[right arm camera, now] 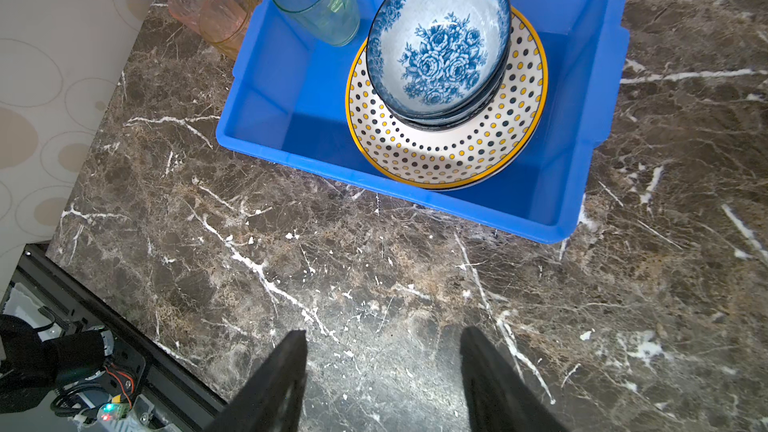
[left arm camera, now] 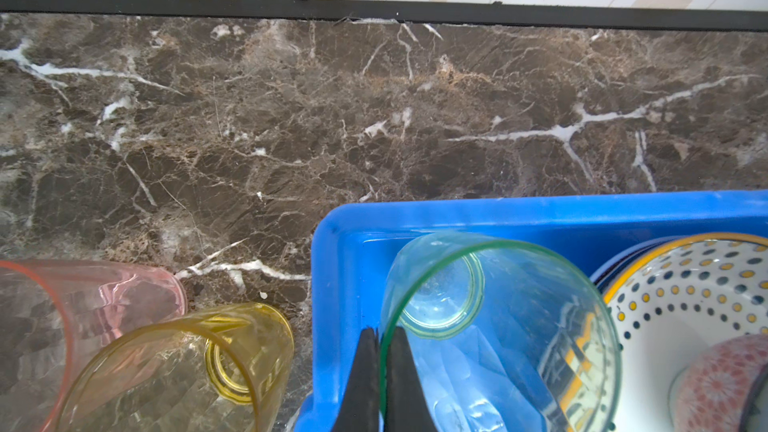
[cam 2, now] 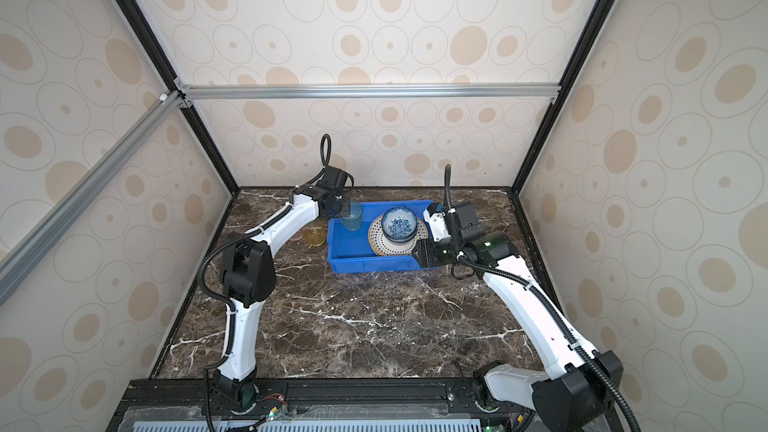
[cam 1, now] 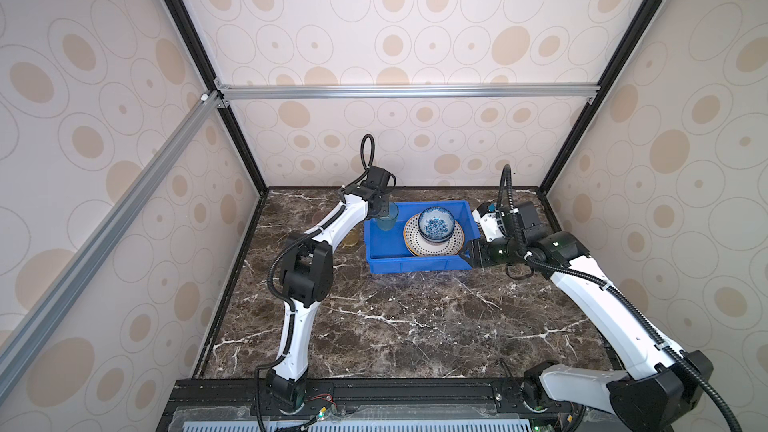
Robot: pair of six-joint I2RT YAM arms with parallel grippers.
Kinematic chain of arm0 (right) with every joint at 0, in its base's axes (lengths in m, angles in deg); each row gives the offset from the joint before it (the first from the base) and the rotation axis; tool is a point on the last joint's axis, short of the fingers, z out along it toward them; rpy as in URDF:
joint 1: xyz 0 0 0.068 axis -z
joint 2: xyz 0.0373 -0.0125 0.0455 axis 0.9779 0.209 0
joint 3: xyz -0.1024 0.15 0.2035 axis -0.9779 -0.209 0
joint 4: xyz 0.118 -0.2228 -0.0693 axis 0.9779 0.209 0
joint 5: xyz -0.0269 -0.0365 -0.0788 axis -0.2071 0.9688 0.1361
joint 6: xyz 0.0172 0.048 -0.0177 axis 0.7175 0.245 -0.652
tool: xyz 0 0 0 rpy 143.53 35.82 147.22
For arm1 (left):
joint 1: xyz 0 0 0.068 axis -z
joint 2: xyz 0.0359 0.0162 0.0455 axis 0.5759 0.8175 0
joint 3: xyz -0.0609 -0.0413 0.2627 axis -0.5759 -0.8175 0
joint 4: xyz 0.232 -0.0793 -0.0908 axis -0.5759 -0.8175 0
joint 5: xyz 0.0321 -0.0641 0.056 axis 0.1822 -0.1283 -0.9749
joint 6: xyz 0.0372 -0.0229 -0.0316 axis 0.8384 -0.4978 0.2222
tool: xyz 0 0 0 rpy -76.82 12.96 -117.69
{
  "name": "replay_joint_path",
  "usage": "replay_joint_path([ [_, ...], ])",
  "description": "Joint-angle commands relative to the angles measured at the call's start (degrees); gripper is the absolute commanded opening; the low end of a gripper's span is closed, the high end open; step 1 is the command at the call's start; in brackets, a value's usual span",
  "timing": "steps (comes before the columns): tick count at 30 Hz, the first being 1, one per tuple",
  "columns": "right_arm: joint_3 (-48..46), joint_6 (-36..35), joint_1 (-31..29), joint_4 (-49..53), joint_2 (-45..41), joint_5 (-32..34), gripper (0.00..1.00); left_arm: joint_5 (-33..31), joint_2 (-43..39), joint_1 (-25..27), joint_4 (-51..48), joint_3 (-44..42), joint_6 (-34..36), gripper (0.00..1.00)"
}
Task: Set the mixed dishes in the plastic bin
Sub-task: 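Lift the green cup and carry it over the bin with the left gripper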
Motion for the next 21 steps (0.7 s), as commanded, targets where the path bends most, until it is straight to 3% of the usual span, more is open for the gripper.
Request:
replay_joint_path([
  [1, 0.42, -0.35, -0.46, 0.68, 0.69, -0.36, 0.62, -1.65, 1.40, 0.27, -1.04, 3.40, -0.62, 0.00],
  [21, 0.83, -0.02, -0.50, 0.78, 1.05, -0.54, 0.62, -2.02, 4.74, 0.27, -4.52, 6.77, -0.76, 0.00],
])
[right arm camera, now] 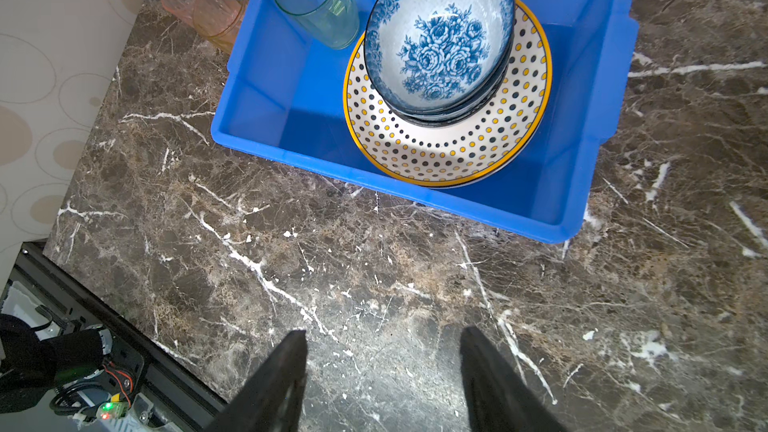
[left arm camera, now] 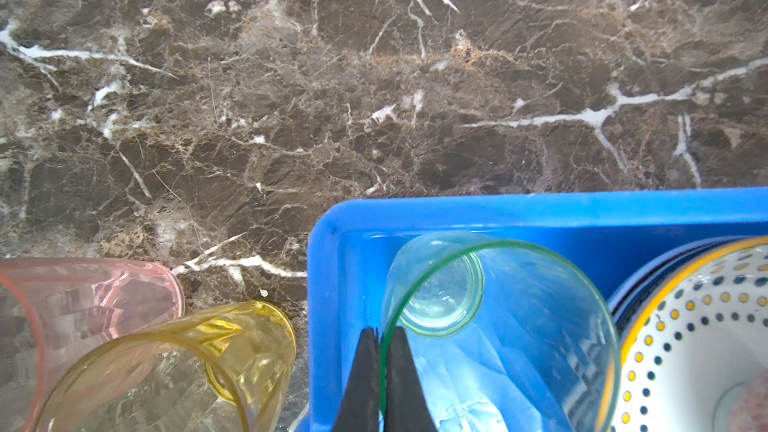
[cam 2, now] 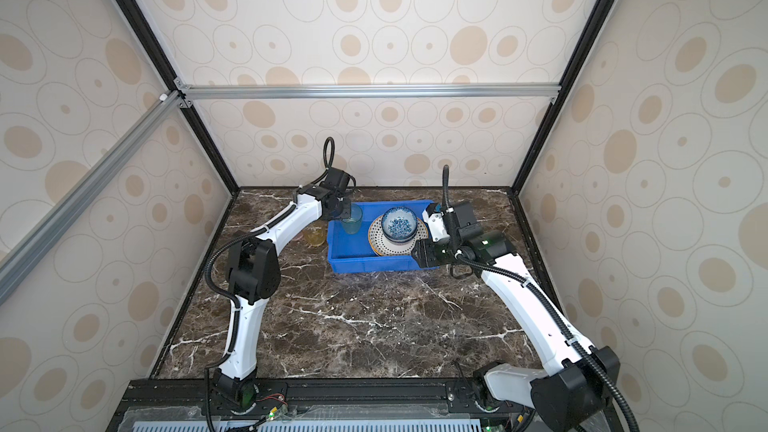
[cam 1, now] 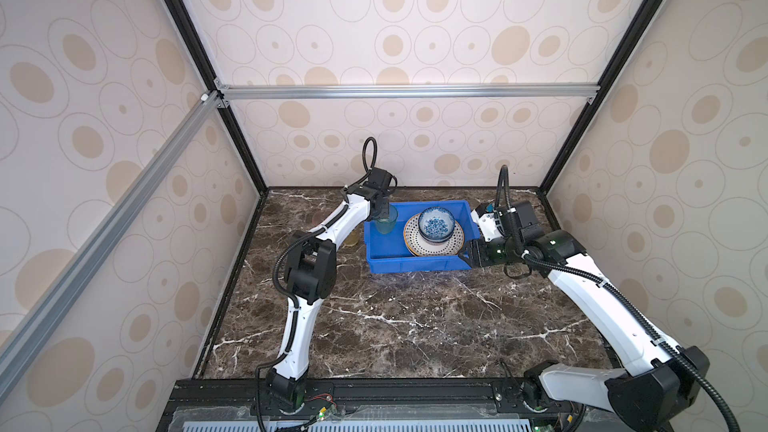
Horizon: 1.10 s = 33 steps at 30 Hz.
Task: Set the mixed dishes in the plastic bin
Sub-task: 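Lift the green cup and carry it over the bin with the left gripper, then lower the green cup into the bin corner and open the left gripper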
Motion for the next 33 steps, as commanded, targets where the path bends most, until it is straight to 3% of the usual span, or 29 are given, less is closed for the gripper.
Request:
replay_joint_path([
  [1, 0.79, -0.13, -0.52, 0.86, -0.03, -0.38, 0.62, -1.18, 1.74, 0.25, -1.31, 3.10, -0.76, 0.00],
  [13, 0.25, 0.44, -0.55, 1.04, -1.36, -0.12, 0.62, -1.18, 1.84, 0.25, -2.02, 2.55, -0.85, 0.02],
  [33, -0.42, 1.56, -0.63, 1.13, -3.13, -0.20, 0.62, -1.71, -3.87, 0.25, -1.74, 1.05, -0.51, 0.17],
])
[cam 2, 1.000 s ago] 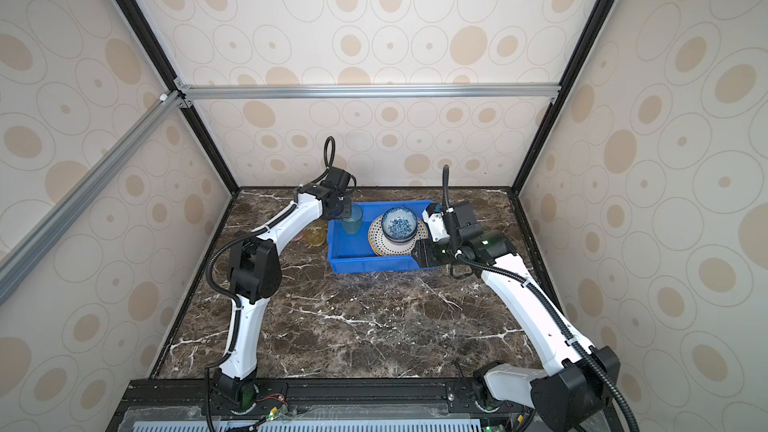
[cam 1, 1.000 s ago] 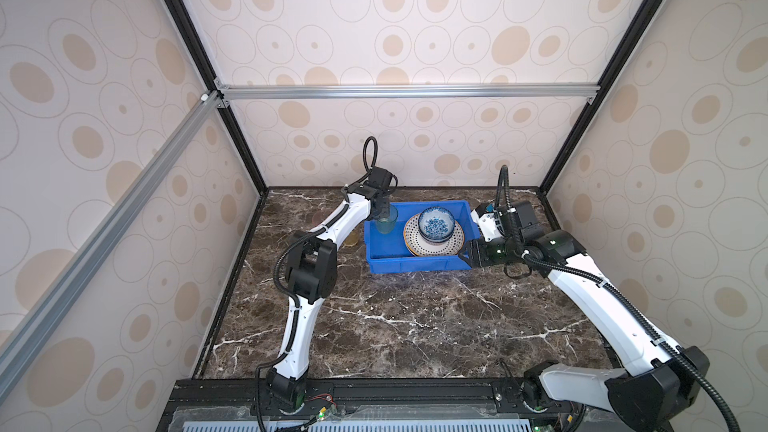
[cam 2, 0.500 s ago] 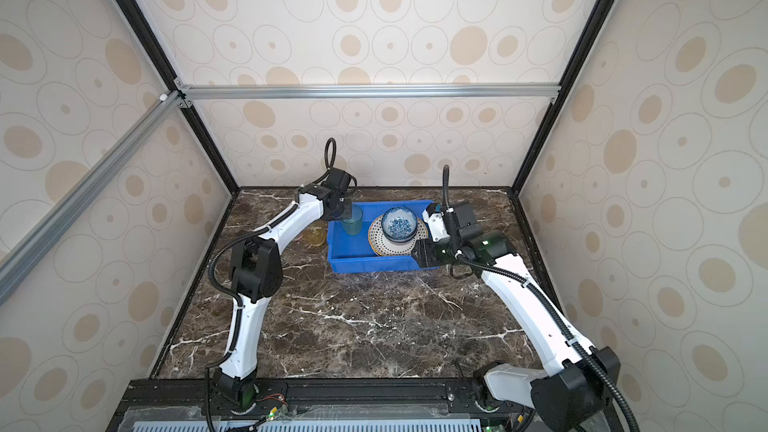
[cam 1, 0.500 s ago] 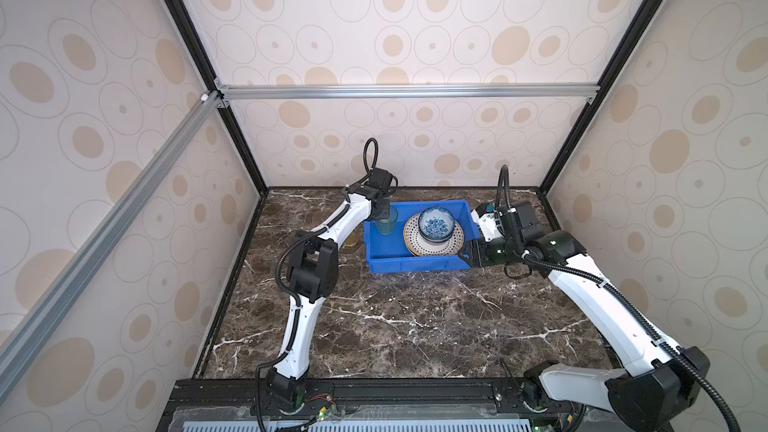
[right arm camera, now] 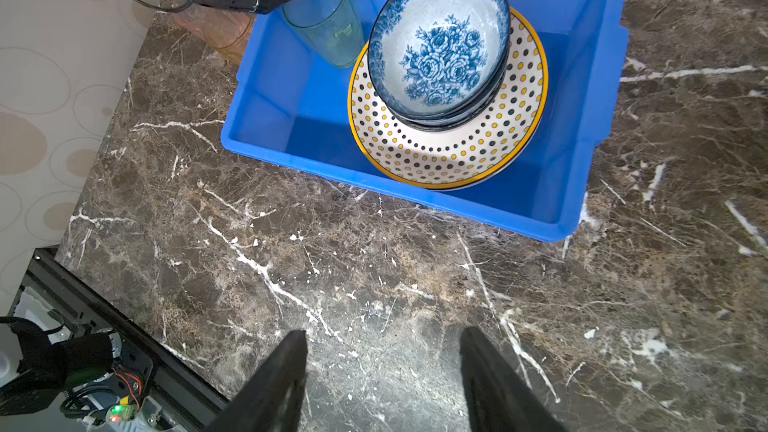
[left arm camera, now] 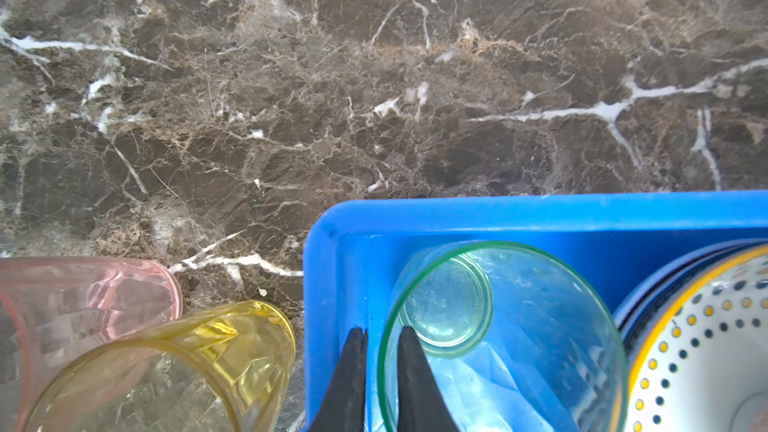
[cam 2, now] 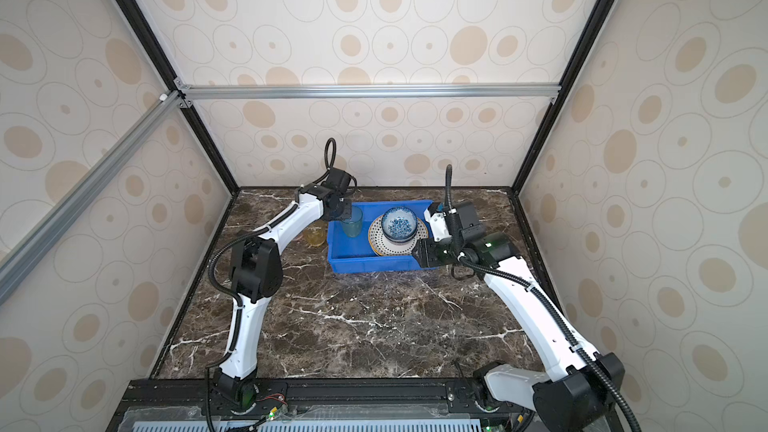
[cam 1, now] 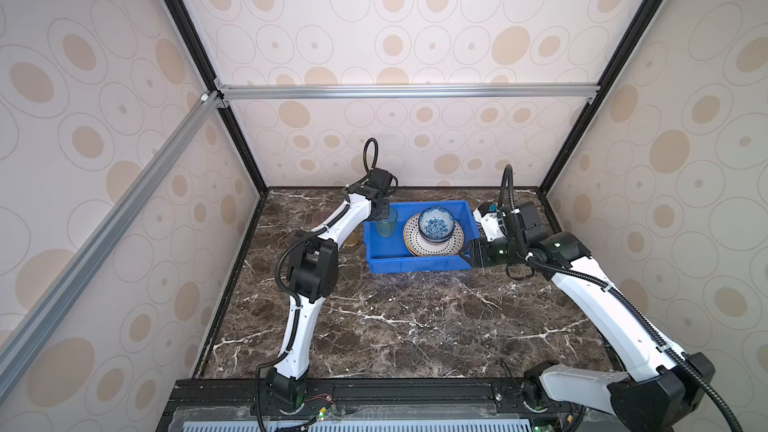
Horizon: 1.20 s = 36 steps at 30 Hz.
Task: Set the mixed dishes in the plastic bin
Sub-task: 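Lower the green cup into the bin corner and open the left gripper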
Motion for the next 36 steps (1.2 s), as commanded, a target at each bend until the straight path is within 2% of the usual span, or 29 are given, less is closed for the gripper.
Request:
replay_joint_path([
  [1, -0.41, 0.47, -0.59, 1.13, -1.42, -0.32, 0.62, -1.40, -5.03, 0.25, -0.68, -0.15, -0.21, 0.17],
  [21, 0.07, 1.91, -1.29, -0.10, -0.99, -1.47, 0.62, -2.30, -19.76, -0.17, 3.46, -14.50, 2.60, 0.21],
  [36, 1.62, 3.02, -2.17, -1.28, 1.72, -2.89, 0.62, 0.74, -29.83, -7.48, 7.91, -28.94, 2.10, 0.22],
])
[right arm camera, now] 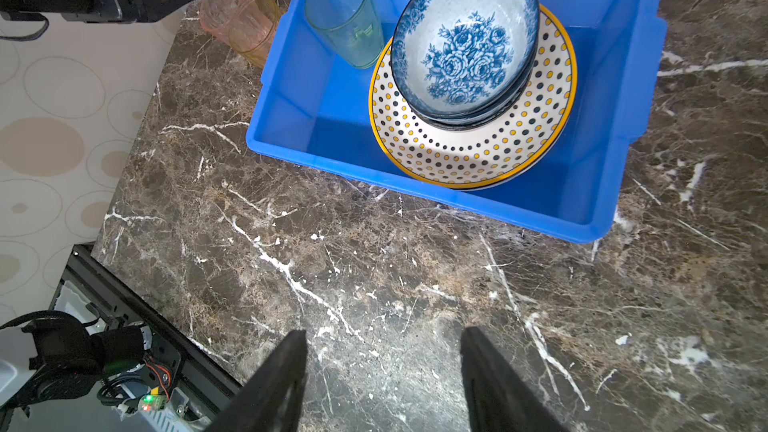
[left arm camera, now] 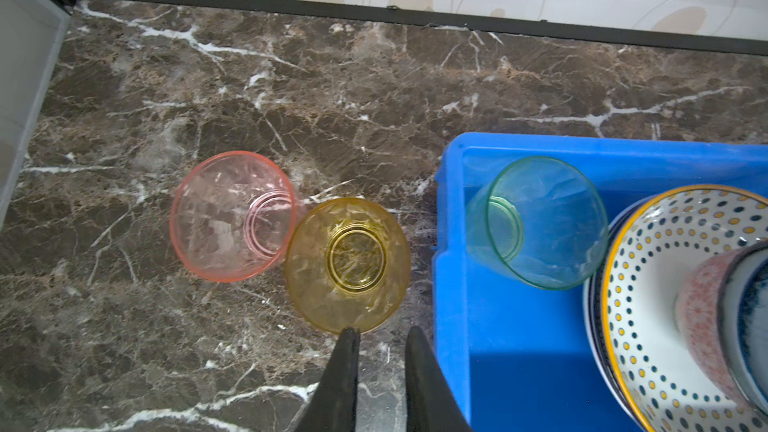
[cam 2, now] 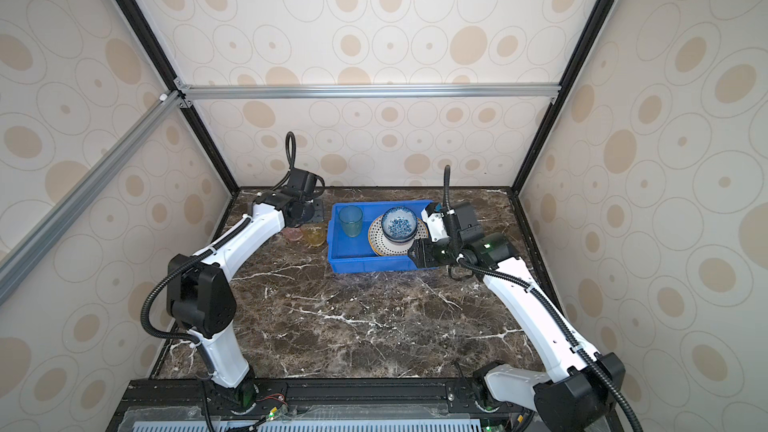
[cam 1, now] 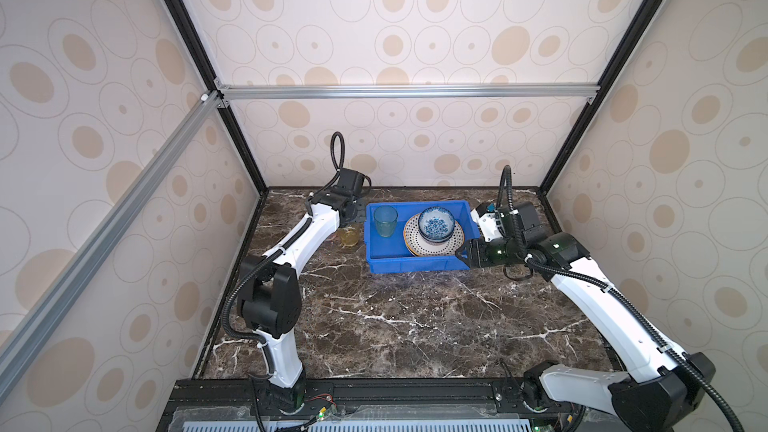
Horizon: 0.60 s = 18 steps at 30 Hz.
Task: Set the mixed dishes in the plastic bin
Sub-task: 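Lower the green cup into the bin corner and open the left gripper, then move the left gripper back over the pink cup beside the bin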
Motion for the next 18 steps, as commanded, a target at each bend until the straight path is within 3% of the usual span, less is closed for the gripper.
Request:
replay_joint_path([
  [1, 1.85, 0.67, -0.86, -0.34, 1.16, -0.79, 0.62, 0.72, -3.01, -1.91, 1.75, -2.12, 0.38, 0.22],
  [18, 4.73, 1.47, -3.50, 0.01, 4.36, 0.79, 0.62, 4.08, -4.99, -12.88, 3.05, -8.29, 3.10, 0.23],
])
